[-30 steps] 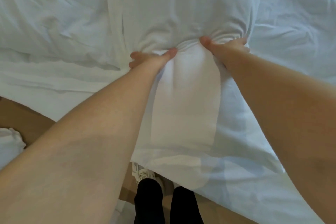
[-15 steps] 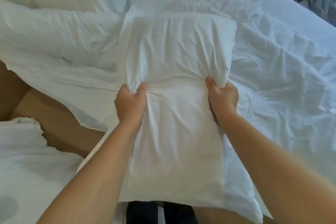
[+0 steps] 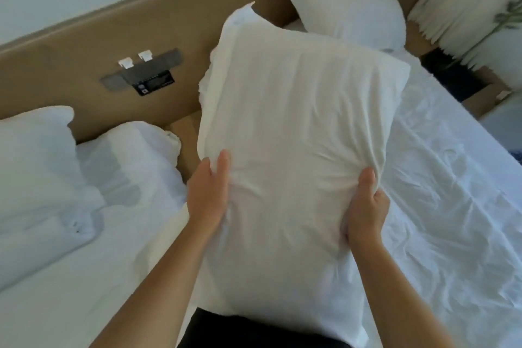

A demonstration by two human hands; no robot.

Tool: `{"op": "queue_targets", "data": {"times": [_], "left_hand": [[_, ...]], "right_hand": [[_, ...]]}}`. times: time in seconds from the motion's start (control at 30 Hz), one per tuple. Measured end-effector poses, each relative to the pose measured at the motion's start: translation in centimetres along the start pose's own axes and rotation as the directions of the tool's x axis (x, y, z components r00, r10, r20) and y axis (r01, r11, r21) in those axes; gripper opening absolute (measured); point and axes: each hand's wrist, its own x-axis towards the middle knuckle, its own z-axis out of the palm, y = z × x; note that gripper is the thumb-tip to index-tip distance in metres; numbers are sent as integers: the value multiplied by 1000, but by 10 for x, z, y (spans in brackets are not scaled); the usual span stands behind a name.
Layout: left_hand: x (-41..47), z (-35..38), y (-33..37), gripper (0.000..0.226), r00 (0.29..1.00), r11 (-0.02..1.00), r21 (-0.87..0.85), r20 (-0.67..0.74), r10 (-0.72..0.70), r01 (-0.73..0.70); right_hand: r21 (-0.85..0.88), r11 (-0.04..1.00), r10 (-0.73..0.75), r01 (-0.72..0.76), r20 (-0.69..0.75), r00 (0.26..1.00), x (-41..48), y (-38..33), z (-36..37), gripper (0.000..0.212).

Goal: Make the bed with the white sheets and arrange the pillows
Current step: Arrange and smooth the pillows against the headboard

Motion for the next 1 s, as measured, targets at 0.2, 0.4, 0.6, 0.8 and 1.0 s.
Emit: {"op": "queue_targets", "data": {"times": [0.2, 0.4, 0.6, 0.8, 1.0], "left_hand": [[-9, -95, -29, 45, 988, 986, -144, -111, -104, 88], [-7, -162, -81, 44, 886, 942, -302, -382, -262, 149], [12, -240, -117, 37, 814, 892, -390, -427, -394, 227], [14, -301, -159, 32, 752, 868, -426, -476, -456, 256], [13, -323, -190, 42, 521, 802, -546, -625, -582, 241]], "right_hand": [[-77, 978, -166, 192, 262, 951, -43, -51, 54, 55], [-86, 954, -211, 287, 488, 847, -93, -78, 143, 37], [-36, 909, -272, 415, 704, 656, -150, -106, 247, 39], [37, 837, -325, 546, 836, 442, -209, -113, 322, 49], [56, 787, -258, 615, 934, 246, -269, -119, 397, 47]]}}
